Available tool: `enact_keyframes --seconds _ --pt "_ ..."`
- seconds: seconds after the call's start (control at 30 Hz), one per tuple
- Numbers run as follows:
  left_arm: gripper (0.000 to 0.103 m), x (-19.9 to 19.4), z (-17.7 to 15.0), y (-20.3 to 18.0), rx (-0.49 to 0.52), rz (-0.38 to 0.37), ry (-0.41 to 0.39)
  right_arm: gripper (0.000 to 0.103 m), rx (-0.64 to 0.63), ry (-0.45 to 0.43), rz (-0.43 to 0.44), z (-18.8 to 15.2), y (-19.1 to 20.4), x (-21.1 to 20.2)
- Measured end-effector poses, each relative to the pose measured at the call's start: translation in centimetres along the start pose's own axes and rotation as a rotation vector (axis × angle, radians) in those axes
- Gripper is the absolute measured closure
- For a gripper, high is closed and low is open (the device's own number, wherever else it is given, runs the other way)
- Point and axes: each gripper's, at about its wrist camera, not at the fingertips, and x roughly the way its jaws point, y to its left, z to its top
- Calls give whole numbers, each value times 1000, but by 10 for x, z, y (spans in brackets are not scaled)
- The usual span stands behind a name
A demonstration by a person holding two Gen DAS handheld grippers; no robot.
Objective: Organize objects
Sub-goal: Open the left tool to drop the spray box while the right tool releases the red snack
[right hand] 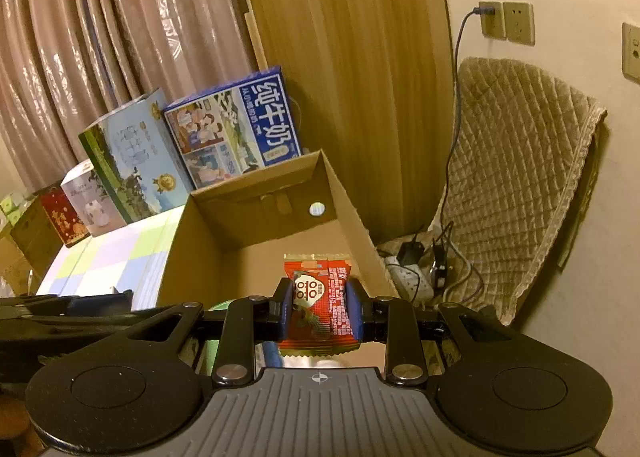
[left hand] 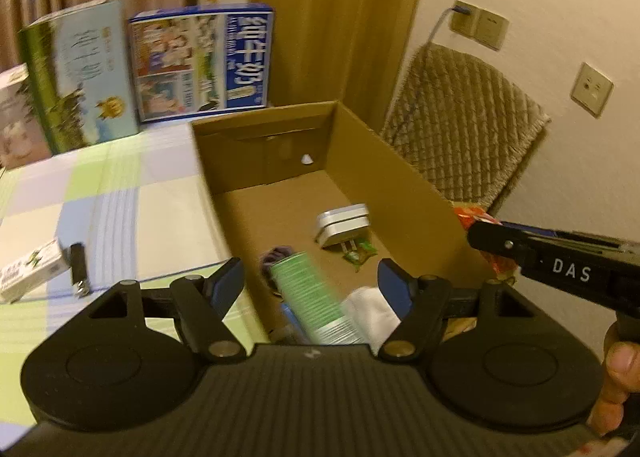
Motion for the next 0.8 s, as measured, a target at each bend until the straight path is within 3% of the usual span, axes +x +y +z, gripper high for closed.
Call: enact_keyframes --seconds 0.3,0.37,0.4,0.43,0.8 --pt "34 -24 -21 27 -81 31 -13 77 31 -12 59 2 4 4" --pt "34 -29 -22 28 -84 34 -17 64 67 -21 104 6 1 6" --pt "34 -32 -23 29 -83 35 -19 51 87 -30 112 8 0 6" --pt "34 -34 -24 30 -82 36 -20 45 97 -41 111 9 -1 4" --pt "23 -60 -39 48 -123 72 -29 42 138 -60 62 -6 -6 -33"
